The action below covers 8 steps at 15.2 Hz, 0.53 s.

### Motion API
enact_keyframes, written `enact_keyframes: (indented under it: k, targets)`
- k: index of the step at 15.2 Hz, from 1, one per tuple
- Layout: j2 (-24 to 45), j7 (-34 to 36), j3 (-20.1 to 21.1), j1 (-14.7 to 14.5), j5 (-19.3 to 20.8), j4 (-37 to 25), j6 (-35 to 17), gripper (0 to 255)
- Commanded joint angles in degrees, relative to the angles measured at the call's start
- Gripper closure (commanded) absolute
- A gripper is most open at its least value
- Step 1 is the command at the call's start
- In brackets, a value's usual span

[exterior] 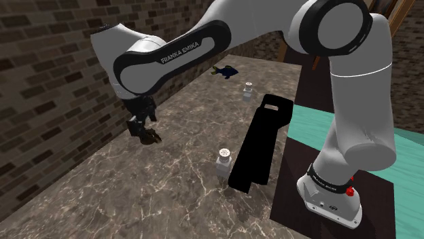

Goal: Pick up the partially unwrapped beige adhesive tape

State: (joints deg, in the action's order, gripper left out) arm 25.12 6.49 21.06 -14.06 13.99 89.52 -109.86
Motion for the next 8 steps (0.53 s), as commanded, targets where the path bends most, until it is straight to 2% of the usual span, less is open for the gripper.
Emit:
enact_keyframes:
  k: [1,6,7,8]
  targets:
    - [0.5,0.2,-0.1,0.0,0.3,0.9,-1.4,0]
    - [1.4,0.7,-0.3,-0.1,0.7,2.3,-3.7,0]
    - [1.5,0.6,-0.4,-0.1,0.8,2.2,-3.6,255]
    - [1.5,0.6,-0.4,0.0,0.8,2.3,-3.7,255]
